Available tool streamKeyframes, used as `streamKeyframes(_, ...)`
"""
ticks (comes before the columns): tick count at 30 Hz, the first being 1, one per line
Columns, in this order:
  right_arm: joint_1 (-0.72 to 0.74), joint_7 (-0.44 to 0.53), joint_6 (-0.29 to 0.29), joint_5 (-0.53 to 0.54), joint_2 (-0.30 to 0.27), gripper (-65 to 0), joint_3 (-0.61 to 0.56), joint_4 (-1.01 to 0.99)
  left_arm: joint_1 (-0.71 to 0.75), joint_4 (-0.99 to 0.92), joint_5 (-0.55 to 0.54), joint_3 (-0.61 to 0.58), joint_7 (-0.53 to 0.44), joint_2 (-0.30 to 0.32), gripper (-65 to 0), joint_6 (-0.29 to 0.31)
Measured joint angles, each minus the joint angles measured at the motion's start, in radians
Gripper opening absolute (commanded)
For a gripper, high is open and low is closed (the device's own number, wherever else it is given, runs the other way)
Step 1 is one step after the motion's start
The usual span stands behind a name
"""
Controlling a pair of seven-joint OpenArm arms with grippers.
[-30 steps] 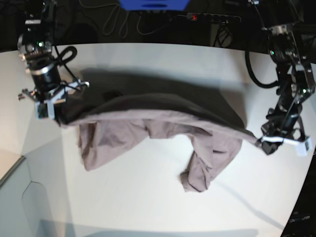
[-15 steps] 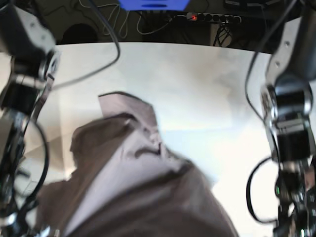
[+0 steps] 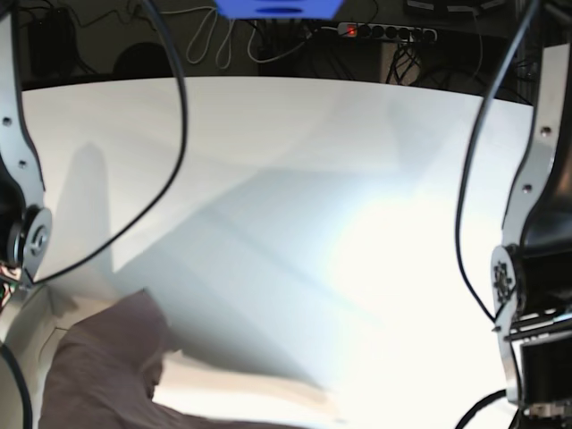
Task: Layout the t-shirt on the table in an organized manner, then fold the t-shirt properly
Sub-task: 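Lift the shirt with both grippers and swing it down flat onto the table, then drag the right gripper outward to stretch the shirt corner taut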
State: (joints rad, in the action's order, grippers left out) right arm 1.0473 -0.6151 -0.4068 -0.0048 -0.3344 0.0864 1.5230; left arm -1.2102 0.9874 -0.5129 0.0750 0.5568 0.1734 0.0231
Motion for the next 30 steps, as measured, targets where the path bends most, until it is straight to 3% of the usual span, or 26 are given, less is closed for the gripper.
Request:
streamKeyframes(4,-0.197,-0.001,0.0,-0.008,-0.03,-65.0,0.0,0.086,0.058,0.009,-0.003,0.001,0.001,0.025,-64.9,0.001)
streamKeyframes(9,-0.531,0.003,-0.005,-0.005,-0.01,-65.0,0.005,0.232,0.283,0.137,-0.004,-0.001,0.01,0.058,-64.9,-0.003)
streamKeyframes(14,-0.841,-0.006,-0.007,-0.009,0.102,-65.0,0.106,0.284,0.602,0.311,0.003,0.042,0.048,0.105,-64.9,-0.007)
streamKeyframes(20,-1.105,0.01,-0.001,-0.005,0.202,-65.0,0.14,0.283,0.967,0.451,-0.003,0.201,0.064,0.089,-64.9,-0.001)
streamKeyframes(24,-1.251,0.006,0.0,0.0,0.258,-65.0,0.14,0.283,1.156,0.473,0.0,0.287,0.056,0.062,-64.9,-0.001)
streamKeyframes(30,-1.411,0.01,0.001,0.001,0.318,-65.0,0.134,0.283,1.29,0.467,0.001,0.374,0.06,0.007,-64.9,-0.002)
